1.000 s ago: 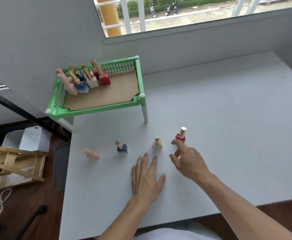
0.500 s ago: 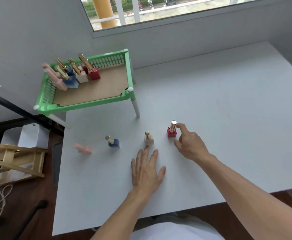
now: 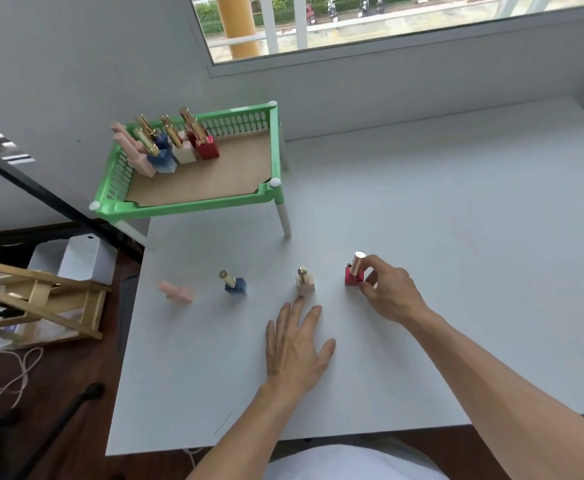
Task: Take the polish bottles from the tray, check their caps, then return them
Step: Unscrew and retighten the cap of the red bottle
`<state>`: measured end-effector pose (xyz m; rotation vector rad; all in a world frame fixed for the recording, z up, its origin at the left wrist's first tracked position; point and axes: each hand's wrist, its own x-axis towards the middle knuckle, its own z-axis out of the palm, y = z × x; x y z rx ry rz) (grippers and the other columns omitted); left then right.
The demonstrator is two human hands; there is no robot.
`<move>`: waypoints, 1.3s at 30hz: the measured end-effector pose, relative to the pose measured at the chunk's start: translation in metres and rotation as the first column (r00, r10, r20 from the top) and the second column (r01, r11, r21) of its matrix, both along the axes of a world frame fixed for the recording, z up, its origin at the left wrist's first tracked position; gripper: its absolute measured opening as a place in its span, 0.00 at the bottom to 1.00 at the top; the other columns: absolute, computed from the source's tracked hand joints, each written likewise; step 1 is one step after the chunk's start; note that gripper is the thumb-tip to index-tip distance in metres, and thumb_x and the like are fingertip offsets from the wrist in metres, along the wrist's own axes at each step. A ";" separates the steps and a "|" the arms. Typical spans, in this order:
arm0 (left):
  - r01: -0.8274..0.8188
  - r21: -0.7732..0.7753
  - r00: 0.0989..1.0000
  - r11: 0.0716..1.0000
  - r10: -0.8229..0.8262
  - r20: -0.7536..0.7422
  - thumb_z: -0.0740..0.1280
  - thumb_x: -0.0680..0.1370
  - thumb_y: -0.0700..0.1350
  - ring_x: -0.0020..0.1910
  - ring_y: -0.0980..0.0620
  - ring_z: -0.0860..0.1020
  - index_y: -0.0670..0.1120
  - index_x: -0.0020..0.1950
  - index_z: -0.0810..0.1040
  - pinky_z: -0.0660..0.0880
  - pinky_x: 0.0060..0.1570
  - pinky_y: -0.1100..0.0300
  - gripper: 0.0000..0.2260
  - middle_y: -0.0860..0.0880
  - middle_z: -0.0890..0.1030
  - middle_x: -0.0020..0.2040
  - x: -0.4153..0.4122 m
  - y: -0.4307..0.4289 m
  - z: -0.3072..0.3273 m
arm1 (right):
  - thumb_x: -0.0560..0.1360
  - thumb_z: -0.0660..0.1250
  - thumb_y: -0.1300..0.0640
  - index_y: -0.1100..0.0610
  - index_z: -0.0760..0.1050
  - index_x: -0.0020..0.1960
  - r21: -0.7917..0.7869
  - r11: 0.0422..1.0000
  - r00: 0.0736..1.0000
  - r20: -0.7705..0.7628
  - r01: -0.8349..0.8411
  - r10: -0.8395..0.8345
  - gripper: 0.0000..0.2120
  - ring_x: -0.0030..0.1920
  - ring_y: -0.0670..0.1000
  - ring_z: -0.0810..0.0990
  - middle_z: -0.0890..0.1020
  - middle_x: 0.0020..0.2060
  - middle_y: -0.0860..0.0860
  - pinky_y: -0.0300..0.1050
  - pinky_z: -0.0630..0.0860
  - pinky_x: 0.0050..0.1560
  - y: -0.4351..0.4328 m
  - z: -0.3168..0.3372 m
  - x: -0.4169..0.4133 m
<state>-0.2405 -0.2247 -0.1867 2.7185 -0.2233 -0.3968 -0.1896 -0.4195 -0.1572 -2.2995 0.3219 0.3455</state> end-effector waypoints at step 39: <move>-0.136 -0.965 0.990 0.225 0.073 -0.122 0.68 0.72 0.49 0.35 0.57 0.80 0.53 0.48 0.80 0.77 0.40 0.65 0.06 0.54 0.85 0.41 0.058 0.030 0.170 | 0.74 0.65 0.59 0.55 0.77 0.51 0.609 0.771 0.926 0.370 -0.188 -0.066 0.06 0.30 0.49 0.74 0.80 0.32 0.50 0.36 0.69 0.31 0.028 0.198 -0.004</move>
